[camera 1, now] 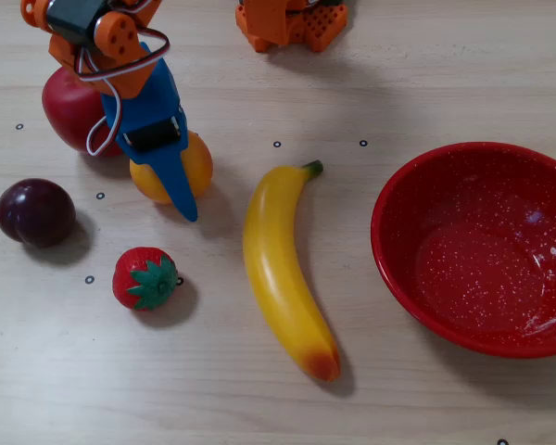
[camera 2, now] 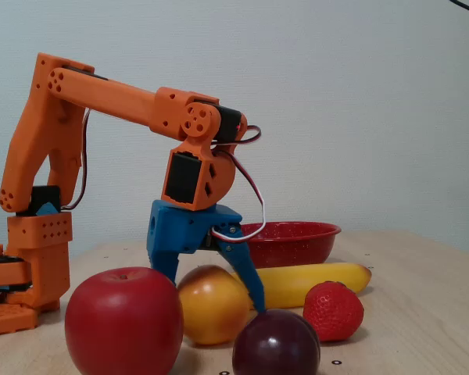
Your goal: Put the peach in the red bowl.
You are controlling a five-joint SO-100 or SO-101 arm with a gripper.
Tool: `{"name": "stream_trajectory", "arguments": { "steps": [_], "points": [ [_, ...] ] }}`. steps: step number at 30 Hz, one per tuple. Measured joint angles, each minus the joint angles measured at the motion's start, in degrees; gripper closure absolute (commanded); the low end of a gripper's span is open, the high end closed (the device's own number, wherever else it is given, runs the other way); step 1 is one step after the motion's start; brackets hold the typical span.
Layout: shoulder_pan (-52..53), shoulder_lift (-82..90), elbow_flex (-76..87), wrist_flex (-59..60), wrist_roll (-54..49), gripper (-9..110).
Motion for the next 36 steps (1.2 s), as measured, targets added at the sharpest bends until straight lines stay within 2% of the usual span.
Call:
{"name": "stream_trajectory", "arguments": {
  "steps": [6, 10, 12, 14, 15, 22, 27, 32, 36],
  "points": [
    [0.1, -0.1, 1.4, -2.5, 1.2, 56],
    [0.1, -0.7, 1.7, -3.0, 1.8, 63],
    [0.0, -0.4, 1.4, -2.5, 2.5, 74],
    [0.0, -0.4, 1.3, -2.5, 3.2, 100],
    [0.0, -0.4, 1.3, -2.5, 3.3, 101],
    [-0.1, 0.2, 0.4, -1.8, 3.4, 101],
    [-0.2, 0.9, -5.9, 8.7, -0.3, 101],
    [-0.2, 8.5, -12.0, 17.1, -2.9, 101],
    [1.4, 14.4, -17.7, 17.9, -6.6, 101]
  ]
}}
